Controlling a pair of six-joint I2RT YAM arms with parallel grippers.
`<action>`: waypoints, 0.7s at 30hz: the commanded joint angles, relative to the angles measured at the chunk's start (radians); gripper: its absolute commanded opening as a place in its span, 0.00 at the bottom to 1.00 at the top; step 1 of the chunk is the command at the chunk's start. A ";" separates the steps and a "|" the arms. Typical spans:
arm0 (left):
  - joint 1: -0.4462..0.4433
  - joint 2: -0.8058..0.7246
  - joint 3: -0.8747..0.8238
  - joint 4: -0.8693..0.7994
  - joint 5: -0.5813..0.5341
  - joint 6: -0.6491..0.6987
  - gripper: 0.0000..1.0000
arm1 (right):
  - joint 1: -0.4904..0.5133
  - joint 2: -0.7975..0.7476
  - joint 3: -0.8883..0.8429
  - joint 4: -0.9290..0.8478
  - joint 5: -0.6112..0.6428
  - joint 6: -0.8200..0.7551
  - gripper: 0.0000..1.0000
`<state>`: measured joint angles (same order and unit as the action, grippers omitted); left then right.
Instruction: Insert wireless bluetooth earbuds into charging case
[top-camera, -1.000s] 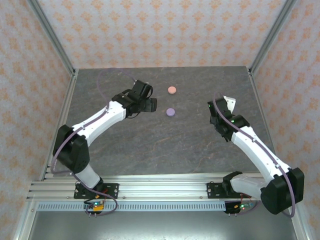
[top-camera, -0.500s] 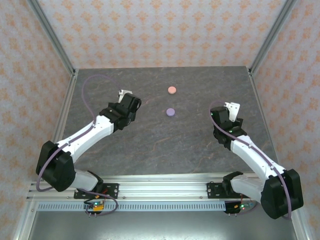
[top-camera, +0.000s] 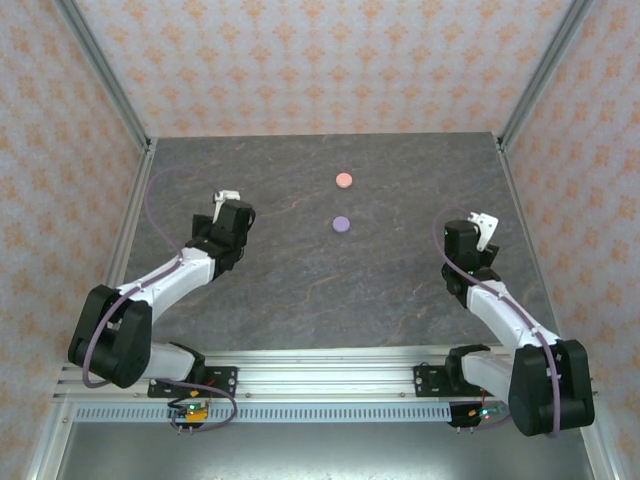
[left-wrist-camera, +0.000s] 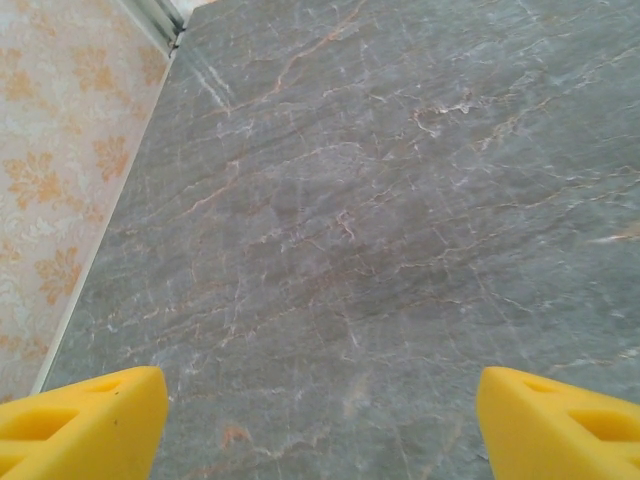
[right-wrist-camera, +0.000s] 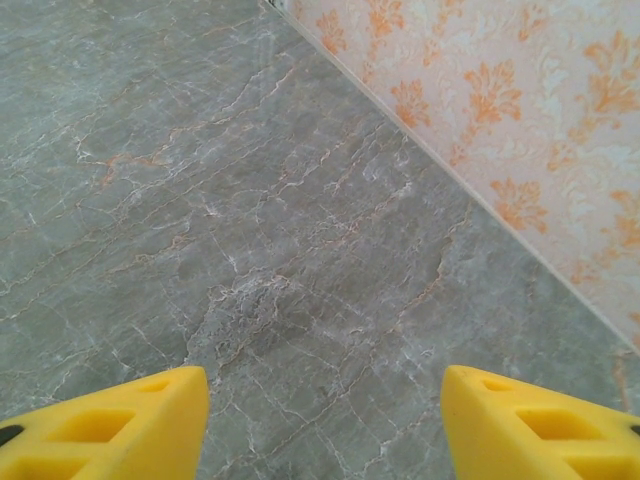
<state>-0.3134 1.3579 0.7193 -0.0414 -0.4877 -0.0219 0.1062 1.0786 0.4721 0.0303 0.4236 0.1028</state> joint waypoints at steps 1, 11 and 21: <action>0.033 -0.041 -0.095 0.259 0.065 0.079 0.80 | -0.047 -0.010 -0.044 0.160 -0.130 0.001 0.65; 0.160 -0.042 -0.271 0.543 0.352 0.061 0.81 | -0.127 0.060 -0.152 0.473 -0.284 -0.007 0.73; 0.264 -0.041 -0.321 0.668 0.477 0.048 0.81 | -0.157 0.217 -0.130 0.659 -0.411 -0.032 0.75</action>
<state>-0.0814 1.3300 0.4210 0.5255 -0.0711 0.0273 -0.0429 1.2659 0.3286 0.5896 0.0551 0.0944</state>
